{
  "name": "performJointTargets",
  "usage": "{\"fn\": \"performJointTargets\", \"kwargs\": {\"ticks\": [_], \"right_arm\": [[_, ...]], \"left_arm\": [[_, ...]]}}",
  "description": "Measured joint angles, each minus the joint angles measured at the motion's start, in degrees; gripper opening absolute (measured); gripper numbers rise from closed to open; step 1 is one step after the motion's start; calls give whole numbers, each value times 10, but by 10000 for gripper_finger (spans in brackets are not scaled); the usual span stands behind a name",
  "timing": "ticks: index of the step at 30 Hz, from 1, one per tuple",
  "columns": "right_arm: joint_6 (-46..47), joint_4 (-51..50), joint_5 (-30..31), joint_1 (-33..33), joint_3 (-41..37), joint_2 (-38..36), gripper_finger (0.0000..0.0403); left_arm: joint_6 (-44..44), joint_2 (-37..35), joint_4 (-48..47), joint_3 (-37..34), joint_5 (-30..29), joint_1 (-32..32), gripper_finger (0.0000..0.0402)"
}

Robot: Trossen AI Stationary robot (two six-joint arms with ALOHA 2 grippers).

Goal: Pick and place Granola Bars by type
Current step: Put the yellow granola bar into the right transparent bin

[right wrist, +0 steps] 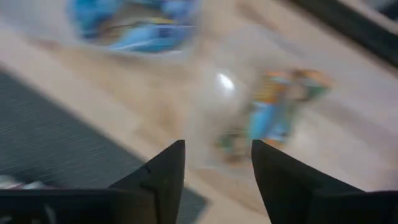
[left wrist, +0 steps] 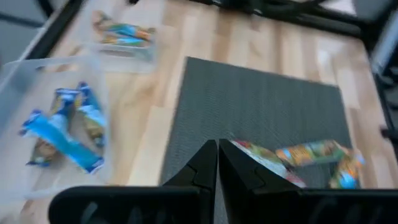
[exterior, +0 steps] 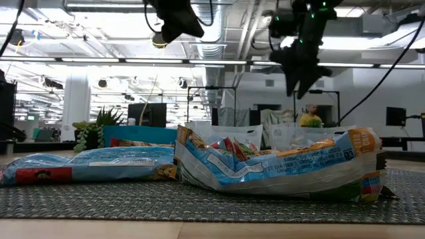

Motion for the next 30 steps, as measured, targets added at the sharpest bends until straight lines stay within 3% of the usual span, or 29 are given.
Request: {"fn": "performJointTargets", "kwargs": {"ticks": [7,17,23,30], "right_arm": [[133,38,-6,205,0,0,191],[431,85,-22,446,0,75,176],[526,203,-80,505,12,171,170],[516,191,-87,505,76,271,171]], "left_arm": [[7,-16,8,-49,4,-44,9],[-25,-50,95,-157,38,-109,9],[-26,-68,88,-184,39,-134,9],[-20,-81,84,-184,40,-147,9]]}}
